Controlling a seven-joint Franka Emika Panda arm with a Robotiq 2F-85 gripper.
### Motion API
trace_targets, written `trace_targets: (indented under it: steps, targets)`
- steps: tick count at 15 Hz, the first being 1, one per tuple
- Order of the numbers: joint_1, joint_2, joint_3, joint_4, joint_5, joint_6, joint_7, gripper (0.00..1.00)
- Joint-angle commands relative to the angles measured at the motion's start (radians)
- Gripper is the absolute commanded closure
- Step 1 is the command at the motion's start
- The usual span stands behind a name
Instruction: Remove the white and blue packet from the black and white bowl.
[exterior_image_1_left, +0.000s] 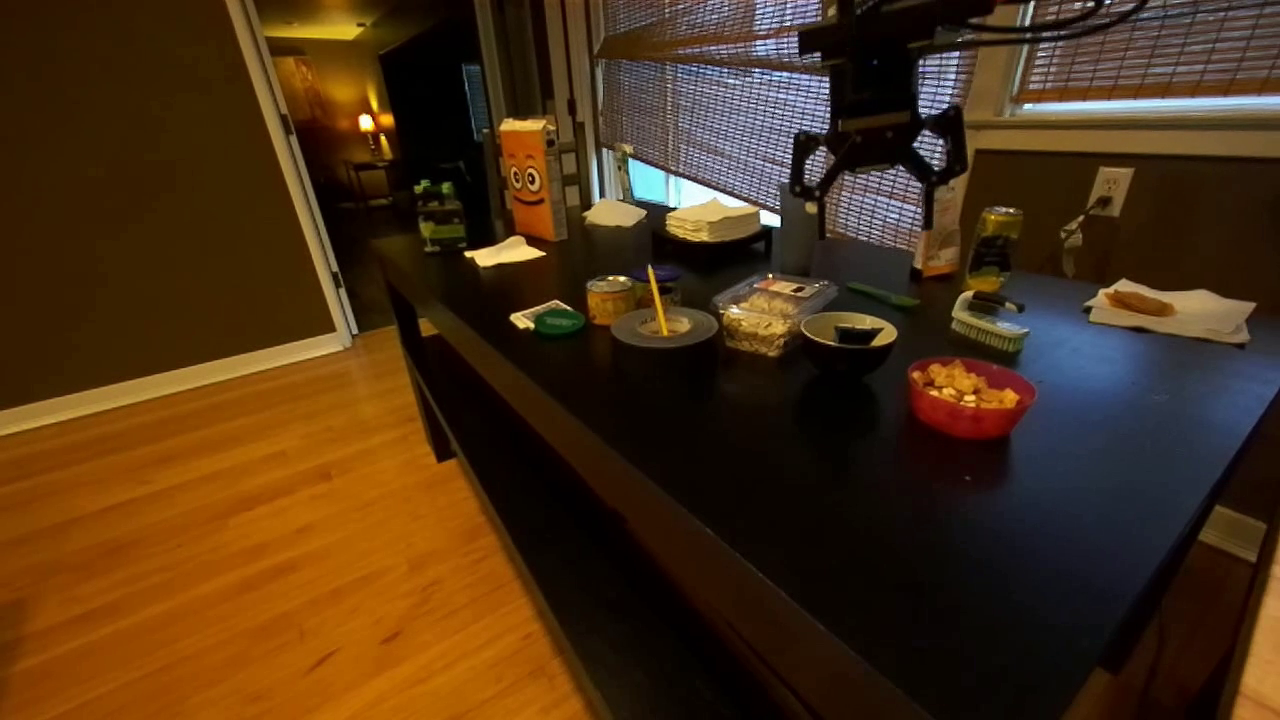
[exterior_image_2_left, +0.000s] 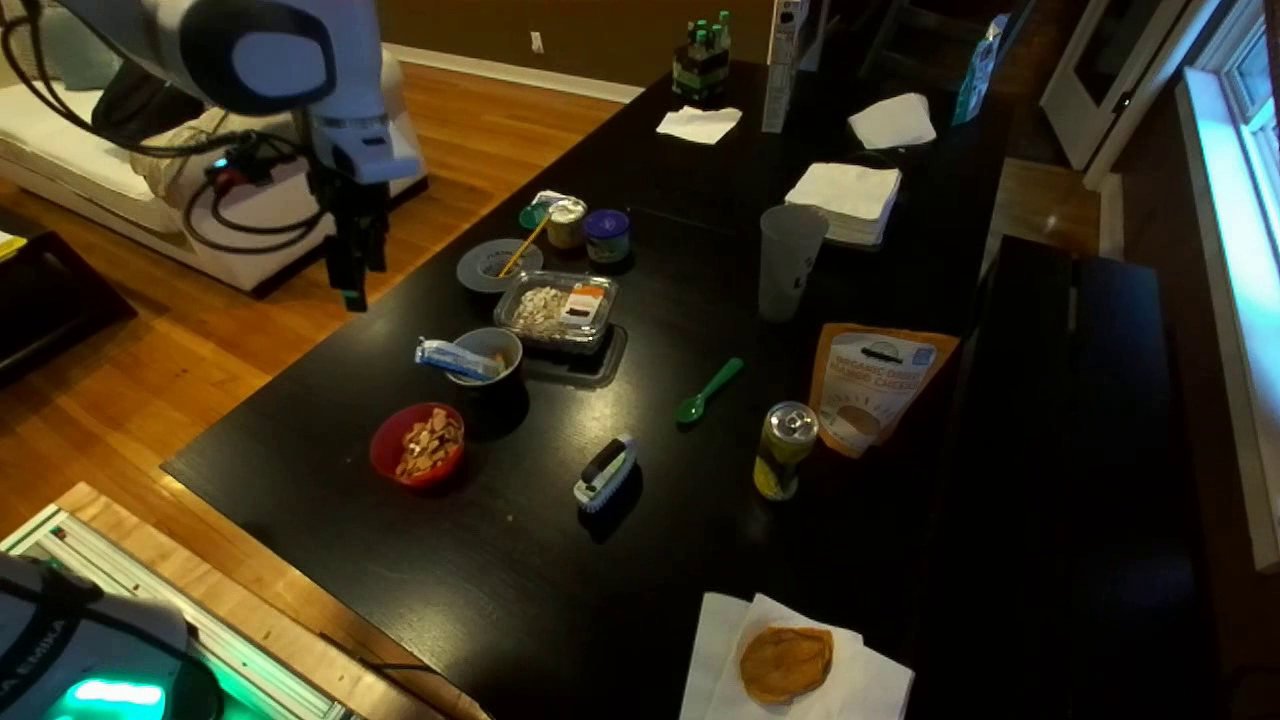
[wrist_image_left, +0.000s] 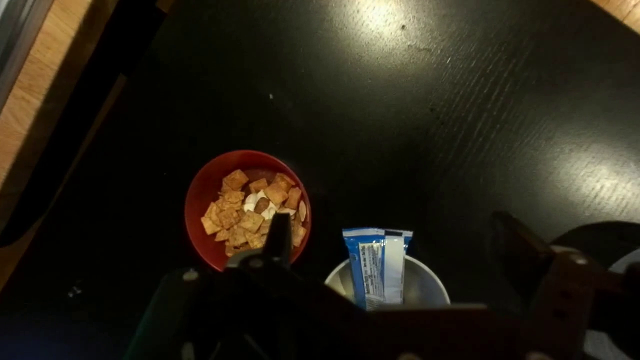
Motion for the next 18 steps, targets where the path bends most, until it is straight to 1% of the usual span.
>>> trace_targets:
  steps: [1, 2, 3, 5, 8, 12, 18]
  targets:
    - [0.004, 0.104, -0.034, 0.007, 0.093, 0.077, -0.09, 0.0]
    - [0.003, 0.138, -0.04, 0.032, 0.123, 0.045, -0.087, 0.0]
    - [0.019, 0.081, -0.047, 0.004, 0.066, 0.046, -0.057, 0.0]
    - [0.019, 0.125, -0.056, 0.013, 0.095, 0.045, -0.074, 0.0]
    - [0.02, 0.139, -0.058, 0.024, 0.099, 0.045, -0.075, 0.0]
    - [0.014, 0.197, -0.069, 0.045, 0.116, 0.093, -0.095, 0.0]
    - [0.008, 0.271, -0.065, 0.066, 0.171, 0.134, -0.175, 0.0]
